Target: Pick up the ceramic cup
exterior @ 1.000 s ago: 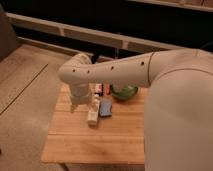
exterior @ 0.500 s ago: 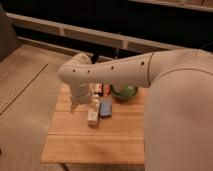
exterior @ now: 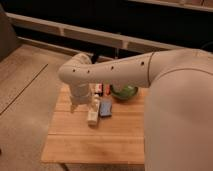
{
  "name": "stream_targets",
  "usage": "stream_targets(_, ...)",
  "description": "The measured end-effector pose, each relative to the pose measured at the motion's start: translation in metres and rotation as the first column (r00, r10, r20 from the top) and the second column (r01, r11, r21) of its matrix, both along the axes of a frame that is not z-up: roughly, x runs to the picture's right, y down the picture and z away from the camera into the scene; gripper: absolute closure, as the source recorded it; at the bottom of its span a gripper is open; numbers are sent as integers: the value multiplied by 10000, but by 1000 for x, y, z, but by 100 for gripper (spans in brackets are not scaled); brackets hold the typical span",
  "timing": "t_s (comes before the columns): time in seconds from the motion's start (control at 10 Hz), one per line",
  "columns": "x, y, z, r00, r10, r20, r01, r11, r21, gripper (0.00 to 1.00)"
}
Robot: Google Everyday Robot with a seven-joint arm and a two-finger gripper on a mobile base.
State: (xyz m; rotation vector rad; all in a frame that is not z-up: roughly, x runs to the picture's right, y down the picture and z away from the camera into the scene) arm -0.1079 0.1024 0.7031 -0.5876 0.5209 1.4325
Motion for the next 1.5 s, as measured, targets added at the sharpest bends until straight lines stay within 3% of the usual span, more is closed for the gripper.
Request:
stream_targets(0.2, 4, -17, 4, 9999, -93, -62, 96, 9986, 512, 35)
stream_targets(0.3, 21, -44, 7, 9995, -226, -223, 251, 9924, 1201, 35)
stream_targets(0.4, 36, -64, 7, 9988, -336, -356, 392, 9848, 1690, 35)
stream_targets(0.6, 66, -108, 1, 9967, -674, -453, 773, 9586, 2740, 35)
stream_targets(0.7, 79, -122, -3, 9968, -659, -441, 763, 9494, 3047, 35)
stream_targets(1.2, 82, -125, -2, 9968, -664, -451, 773, 9461, 3146, 35)
stream_targets(1.3, 84, -130, 2, 9972, -645, -370, 731, 9417, 3284, 35)
stream_targets(1.5, 104, -154, 27, 9963, -863, -43, 815, 9217, 3791, 35)
